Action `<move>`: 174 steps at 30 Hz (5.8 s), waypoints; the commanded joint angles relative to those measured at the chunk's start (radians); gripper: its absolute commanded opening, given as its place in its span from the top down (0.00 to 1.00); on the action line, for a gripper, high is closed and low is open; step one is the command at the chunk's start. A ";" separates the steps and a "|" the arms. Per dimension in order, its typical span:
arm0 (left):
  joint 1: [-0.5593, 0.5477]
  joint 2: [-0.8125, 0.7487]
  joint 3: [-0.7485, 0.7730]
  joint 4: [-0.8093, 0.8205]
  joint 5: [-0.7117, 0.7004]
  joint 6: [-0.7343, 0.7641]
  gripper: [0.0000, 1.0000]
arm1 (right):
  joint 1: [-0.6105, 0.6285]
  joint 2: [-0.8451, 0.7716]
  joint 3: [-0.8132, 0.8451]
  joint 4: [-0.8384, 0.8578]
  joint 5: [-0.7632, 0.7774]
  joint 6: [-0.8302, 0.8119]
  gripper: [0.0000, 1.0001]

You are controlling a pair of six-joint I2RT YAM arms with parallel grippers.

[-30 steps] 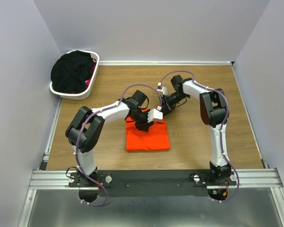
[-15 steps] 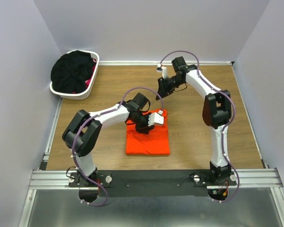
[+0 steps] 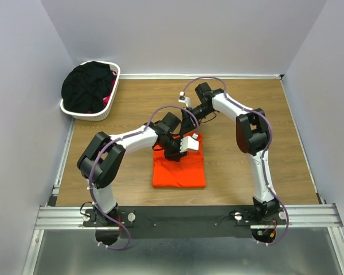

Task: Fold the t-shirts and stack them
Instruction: Fold the tshirt

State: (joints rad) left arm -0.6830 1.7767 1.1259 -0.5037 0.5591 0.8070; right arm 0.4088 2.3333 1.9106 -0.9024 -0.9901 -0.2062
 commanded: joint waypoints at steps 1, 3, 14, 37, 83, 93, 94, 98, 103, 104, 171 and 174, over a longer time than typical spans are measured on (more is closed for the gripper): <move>-0.007 0.023 0.031 -0.002 -0.014 -0.005 0.59 | 0.004 0.067 -0.010 -0.001 -0.028 -0.001 0.63; -0.006 0.030 0.034 -0.007 -0.015 -0.009 0.60 | 0.004 0.081 -0.013 -0.001 -0.025 -0.009 0.63; -0.015 -0.006 0.057 -0.059 -0.014 -0.026 0.99 | 0.016 0.113 -0.062 -0.003 0.039 -0.073 0.65; -0.018 -0.105 0.150 -0.056 -0.156 -0.005 1.00 | 0.031 0.109 -0.073 0.011 0.114 -0.114 0.68; 0.184 -0.089 0.322 -0.053 -0.022 -0.003 0.49 | -0.005 -0.049 0.168 -0.003 0.590 -0.180 0.41; 0.365 0.006 0.302 -0.021 0.107 -0.251 0.49 | -0.108 -0.136 0.232 -0.067 0.469 -0.130 0.44; 0.376 0.021 0.307 -0.013 0.119 -0.271 0.50 | -0.114 -0.146 0.216 -0.091 0.444 -0.119 0.46; 0.421 0.088 0.313 0.008 0.179 -0.344 0.52 | -0.126 -0.187 0.034 -0.105 0.322 -0.061 0.49; 0.441 0.148 0.330 -0.016 0.200 -0.364 0.52 | -0.128 -0.198 -0.090 -0.101 0.261 -0.056 0.51; 0.441 0.159 0.325 -0.019 0.197 -0.364 0.52 | -0.128 -0.196 -0.100 -0.102 0.260 -0.058 0.51; 0.474 0.193 0.365 -0.058 0.162 -0.353 1.00 | -0.128 -0.203 -0.097 -0.021 0.355 -0.025 1.00; 0.482 0.187 0.370 -0.049 0.159 -0.354 1.00 | -0.128 -0.201 -0.104 0.002 0.375 -0.022 0.99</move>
State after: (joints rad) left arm -0.2173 2.0144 1.4651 -0.5491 0.7448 0.4397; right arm 0.2787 2.1651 1.7927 -0.9440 -0.6666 -0.2138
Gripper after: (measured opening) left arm 0.009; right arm 0.006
